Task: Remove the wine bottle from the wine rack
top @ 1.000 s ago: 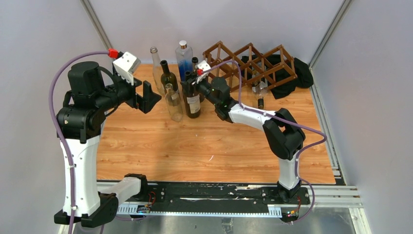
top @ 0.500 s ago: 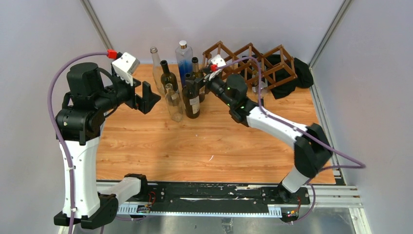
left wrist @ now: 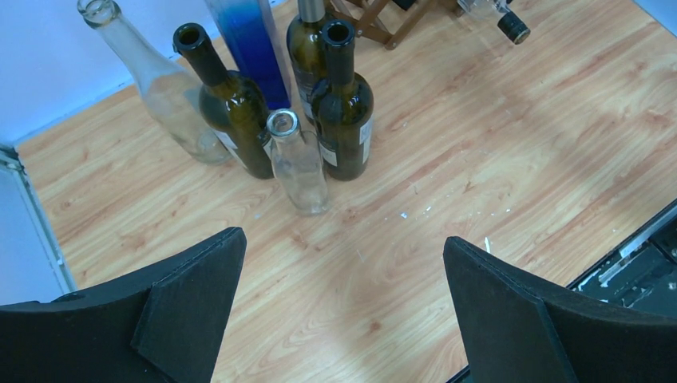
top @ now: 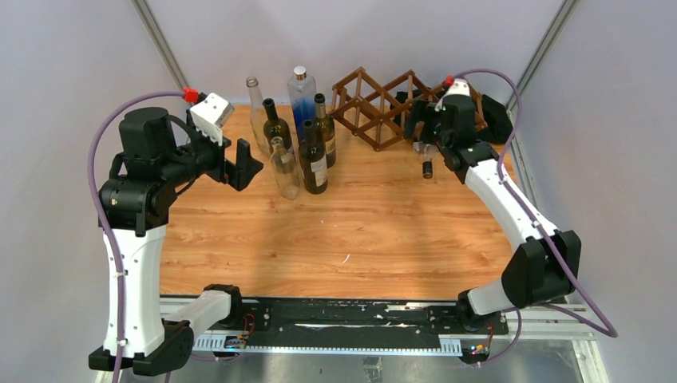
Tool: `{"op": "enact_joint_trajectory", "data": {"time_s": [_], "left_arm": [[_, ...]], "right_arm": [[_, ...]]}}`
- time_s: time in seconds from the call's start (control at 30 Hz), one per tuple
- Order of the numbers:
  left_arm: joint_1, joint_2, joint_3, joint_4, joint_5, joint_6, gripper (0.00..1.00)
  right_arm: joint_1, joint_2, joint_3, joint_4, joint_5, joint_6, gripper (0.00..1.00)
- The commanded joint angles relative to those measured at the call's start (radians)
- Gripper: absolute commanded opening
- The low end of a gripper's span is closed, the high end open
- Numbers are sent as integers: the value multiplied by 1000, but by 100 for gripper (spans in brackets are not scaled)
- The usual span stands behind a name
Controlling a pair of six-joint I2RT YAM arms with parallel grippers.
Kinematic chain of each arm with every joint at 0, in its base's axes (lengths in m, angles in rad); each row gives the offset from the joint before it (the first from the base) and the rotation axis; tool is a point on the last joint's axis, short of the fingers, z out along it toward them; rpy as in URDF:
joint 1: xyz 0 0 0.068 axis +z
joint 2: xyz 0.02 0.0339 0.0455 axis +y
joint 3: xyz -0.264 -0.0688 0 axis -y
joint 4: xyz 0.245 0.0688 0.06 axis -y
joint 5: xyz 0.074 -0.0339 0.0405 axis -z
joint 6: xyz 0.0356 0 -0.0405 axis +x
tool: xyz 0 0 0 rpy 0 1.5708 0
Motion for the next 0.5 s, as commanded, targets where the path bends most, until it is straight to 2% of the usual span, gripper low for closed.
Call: {"op": "enact_joint_trajectory", "data": {"time_s": [0.0,0.17,0.37,0.47], "left_arm": [[7,-21,-9,11,6,26,100],[6,-17,-22,11,7,40,100],[6,-17,-47,35,33,37,100],[6,-13,-46,47,44,33,100]], "right_arm": [[-108,45,-57,-159,1,103,99],[-184,150,-72,-147,-42,147,94],[-217,270,-75,-105,-139,155,74],[-227,317,-55,-107,-172,151,73]]}}
